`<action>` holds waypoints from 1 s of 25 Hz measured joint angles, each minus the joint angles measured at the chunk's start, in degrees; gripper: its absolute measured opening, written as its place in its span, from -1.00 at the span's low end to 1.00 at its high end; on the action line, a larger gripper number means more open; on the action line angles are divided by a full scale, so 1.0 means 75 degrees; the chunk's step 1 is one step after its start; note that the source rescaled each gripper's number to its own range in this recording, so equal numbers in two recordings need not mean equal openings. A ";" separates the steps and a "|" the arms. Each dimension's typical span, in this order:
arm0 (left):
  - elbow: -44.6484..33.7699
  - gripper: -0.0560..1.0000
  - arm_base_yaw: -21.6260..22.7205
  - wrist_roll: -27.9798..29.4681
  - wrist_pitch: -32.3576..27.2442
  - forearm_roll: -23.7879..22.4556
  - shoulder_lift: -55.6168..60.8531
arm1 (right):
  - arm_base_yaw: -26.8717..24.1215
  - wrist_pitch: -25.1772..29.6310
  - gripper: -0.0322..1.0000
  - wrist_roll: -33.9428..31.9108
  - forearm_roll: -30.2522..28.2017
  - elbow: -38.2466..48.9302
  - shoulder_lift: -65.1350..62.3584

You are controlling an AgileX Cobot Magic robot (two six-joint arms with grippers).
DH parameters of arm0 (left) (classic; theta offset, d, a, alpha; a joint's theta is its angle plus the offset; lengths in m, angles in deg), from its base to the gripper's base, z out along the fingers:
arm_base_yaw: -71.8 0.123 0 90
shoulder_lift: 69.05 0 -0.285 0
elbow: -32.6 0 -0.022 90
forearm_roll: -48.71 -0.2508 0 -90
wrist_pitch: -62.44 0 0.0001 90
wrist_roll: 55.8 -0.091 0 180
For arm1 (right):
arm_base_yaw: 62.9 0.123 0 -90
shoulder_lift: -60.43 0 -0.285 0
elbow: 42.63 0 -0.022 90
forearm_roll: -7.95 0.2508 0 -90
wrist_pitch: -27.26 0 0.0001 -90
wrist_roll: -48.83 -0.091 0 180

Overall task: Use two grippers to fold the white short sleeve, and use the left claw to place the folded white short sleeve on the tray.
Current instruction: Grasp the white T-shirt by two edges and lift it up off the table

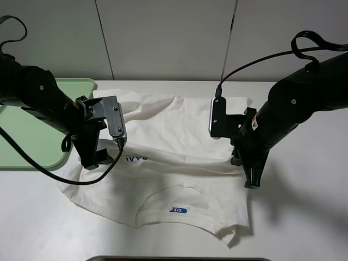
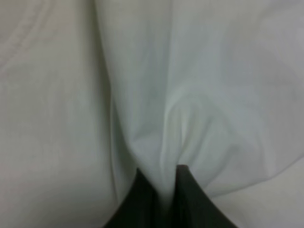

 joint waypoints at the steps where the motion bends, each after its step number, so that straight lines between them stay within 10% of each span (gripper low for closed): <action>1: 0.0000 0.71 0.0000 0.0008 0.0026 -0.0039 0.0000 | 0.0000 0.0028 -0.94 0.0000 0.0000 0.0000 0.0000; 25: 0.0940 0.40 0.0651 0.0327 -0.1202 -0.0103 -0.0771 | 0.0000 0.0035 -0.94 0.0000 -0.0008 0.0000 0.0000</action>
